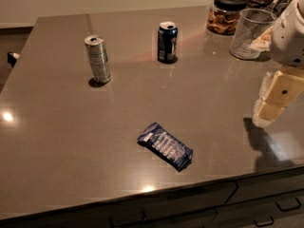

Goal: Move rxbar blueberry near pepsi can

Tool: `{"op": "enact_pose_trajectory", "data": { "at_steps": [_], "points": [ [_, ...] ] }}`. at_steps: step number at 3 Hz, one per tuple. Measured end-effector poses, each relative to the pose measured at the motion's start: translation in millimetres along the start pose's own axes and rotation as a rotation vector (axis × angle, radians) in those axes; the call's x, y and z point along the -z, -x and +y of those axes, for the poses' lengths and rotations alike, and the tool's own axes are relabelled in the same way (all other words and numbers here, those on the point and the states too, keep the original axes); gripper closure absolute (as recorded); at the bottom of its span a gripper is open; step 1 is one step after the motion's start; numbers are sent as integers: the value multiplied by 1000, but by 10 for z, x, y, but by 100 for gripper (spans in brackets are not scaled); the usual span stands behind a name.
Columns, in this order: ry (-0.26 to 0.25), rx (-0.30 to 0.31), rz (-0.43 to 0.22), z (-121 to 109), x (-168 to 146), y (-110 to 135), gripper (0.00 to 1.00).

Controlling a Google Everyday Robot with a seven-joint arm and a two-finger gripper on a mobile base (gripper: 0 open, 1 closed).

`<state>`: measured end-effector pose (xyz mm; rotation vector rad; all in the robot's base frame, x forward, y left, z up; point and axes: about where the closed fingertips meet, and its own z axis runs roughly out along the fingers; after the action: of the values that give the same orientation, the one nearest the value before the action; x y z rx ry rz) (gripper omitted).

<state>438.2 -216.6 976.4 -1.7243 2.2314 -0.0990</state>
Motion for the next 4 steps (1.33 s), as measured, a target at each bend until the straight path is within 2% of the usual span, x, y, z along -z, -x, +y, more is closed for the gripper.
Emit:
{"op": "enact_pose_trajectory", "data": {
  "at_steps": [1,3,4],
  "points": [
    [0,-15,-8,-24,-3,7,0],
    [100,-81,-133,360,-246,156,0],
    [129,-70,-200,602,-405,367,0]
  ]
}}
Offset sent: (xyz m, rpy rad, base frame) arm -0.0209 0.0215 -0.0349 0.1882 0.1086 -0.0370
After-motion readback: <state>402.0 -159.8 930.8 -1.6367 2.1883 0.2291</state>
